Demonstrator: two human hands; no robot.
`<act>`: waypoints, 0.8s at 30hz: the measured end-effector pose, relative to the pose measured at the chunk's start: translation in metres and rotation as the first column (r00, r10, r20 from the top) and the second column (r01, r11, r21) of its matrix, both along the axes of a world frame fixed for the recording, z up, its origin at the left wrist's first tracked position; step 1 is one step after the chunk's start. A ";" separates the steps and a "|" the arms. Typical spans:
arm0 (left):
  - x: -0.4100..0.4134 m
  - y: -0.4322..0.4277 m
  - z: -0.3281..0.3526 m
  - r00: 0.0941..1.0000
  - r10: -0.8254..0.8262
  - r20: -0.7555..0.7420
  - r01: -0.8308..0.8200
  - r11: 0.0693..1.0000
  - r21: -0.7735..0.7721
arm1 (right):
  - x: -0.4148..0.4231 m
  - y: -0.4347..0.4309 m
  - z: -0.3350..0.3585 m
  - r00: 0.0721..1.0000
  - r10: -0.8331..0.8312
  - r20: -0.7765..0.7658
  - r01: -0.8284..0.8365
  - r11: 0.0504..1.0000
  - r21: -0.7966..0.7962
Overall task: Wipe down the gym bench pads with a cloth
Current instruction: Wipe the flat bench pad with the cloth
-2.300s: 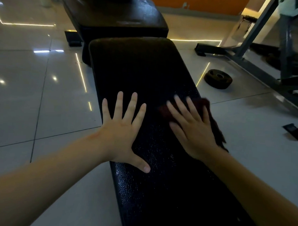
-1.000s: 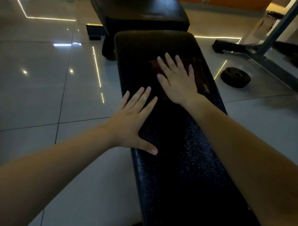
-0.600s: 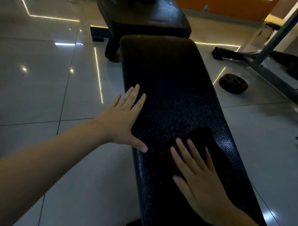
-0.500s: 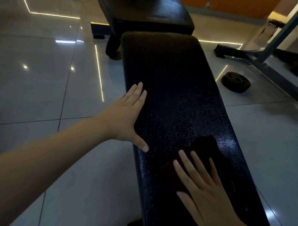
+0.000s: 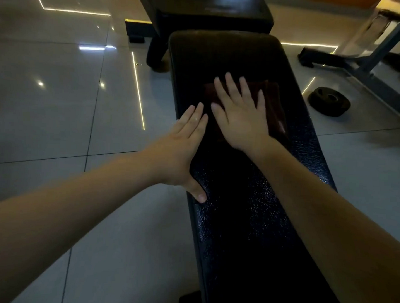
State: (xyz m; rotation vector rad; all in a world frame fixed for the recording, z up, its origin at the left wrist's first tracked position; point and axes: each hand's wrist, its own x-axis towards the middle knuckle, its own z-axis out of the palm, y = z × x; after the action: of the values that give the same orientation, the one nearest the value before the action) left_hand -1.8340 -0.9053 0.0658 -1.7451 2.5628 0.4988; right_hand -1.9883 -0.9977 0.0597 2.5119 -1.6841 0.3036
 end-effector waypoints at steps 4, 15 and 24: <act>0.001 0.004 0.006 0.998 0.012 0.067 -0.011 1.000 -0.018 | 0.016 -0.014 0.012 0.999 -0.047 0.012 0.046 0.995 0.083; 0.025 -0.036 0.033 0.999 0.050 0.004 -0.050 0.998 0.024 | -0.088 0.205 -0.065 0.956 0.261 -0.137 -0.254 0.965 0.064; 0.041 -0.057 0.029 0.997 0.000 -0.072 0.000 1.000 0.013 | -0.037 0.132 -0.042 0.982 0.188 -0.022 -0.188 0.982 0.004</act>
State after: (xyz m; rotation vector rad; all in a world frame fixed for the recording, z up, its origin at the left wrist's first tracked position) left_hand -1.7930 -0.9622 0.0945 -1.7549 2.6009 0.5876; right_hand -2.0256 -0.8654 0.0173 2.6697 -1.4418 0.2875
